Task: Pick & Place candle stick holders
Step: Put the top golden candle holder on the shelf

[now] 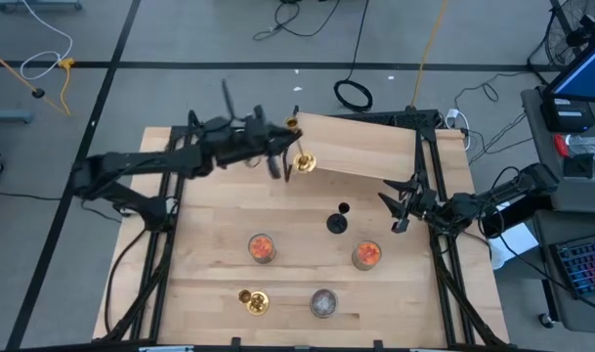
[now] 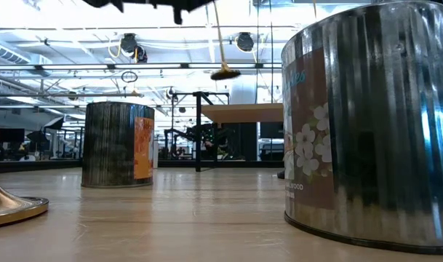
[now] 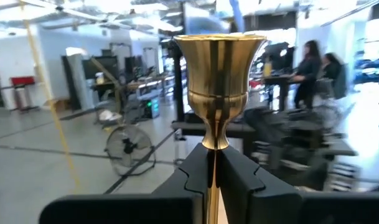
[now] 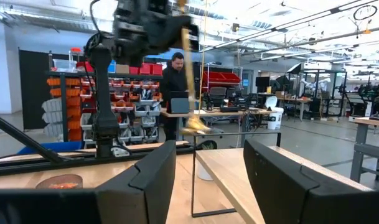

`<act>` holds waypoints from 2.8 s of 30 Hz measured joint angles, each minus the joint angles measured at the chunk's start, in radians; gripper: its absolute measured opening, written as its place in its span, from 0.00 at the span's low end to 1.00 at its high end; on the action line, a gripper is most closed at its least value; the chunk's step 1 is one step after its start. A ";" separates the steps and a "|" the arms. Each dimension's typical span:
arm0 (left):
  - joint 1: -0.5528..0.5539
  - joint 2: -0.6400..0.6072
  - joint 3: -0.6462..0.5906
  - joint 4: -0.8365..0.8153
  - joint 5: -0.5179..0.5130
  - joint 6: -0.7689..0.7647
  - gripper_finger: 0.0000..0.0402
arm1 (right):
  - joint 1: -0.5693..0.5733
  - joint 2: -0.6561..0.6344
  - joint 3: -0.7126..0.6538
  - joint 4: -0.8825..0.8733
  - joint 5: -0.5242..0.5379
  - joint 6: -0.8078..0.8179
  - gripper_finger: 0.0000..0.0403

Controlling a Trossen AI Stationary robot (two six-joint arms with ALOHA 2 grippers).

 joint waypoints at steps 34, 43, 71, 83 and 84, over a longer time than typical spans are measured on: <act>0.272 0.240 0.159 0.033 0.035 -0.074 0.04 | 0.000 0.000 0.000 -0.008 0.000 0.036 0.42; 0.299 0.240 0.159 0.049 0.035 -0.075 0.04 | 0.000 0.000 0.000 -0.008 0.000 0.035 0.42; 0.344 0.354 0.158 0.101 0.108 -0.105 0.03 | 0.000 0.007 0.000 -0.009 0.000 0.011 0.42; 0.336 0.354 0.159 0.128 0.164 -0.058 0.17 | 0.000 0.007 0.000 -0.033 0.000 0.007 0.42; 0.336 0.354 0.159 0.130 0.164 -0.046 0.17 | 0.000 0.007 0.000 -0.040 0.000 0.008 0.42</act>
